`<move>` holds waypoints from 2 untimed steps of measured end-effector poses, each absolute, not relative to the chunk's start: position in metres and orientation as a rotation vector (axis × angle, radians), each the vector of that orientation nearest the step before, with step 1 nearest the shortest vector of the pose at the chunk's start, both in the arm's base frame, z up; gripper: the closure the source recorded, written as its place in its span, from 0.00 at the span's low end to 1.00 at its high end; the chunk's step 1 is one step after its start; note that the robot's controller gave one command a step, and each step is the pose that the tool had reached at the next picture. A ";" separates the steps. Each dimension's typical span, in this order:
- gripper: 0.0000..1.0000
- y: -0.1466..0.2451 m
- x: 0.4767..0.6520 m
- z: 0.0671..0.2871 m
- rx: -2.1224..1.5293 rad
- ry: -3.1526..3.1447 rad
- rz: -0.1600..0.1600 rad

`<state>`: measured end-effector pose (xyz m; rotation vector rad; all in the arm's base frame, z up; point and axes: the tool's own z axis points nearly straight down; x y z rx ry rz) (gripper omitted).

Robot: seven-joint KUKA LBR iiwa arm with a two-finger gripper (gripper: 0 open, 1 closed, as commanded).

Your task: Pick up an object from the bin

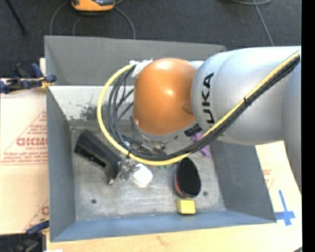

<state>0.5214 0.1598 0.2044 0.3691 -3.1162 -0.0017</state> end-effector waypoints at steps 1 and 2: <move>1.00 0.156 0.521 0.183 0.353 -3.137 -0.005; 1.00 0.158 0.516 0.140 0.362 -3.119 -0.001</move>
Offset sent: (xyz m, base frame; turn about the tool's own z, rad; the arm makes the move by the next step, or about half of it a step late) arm 0.0031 0.0117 -0.0122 -0.0379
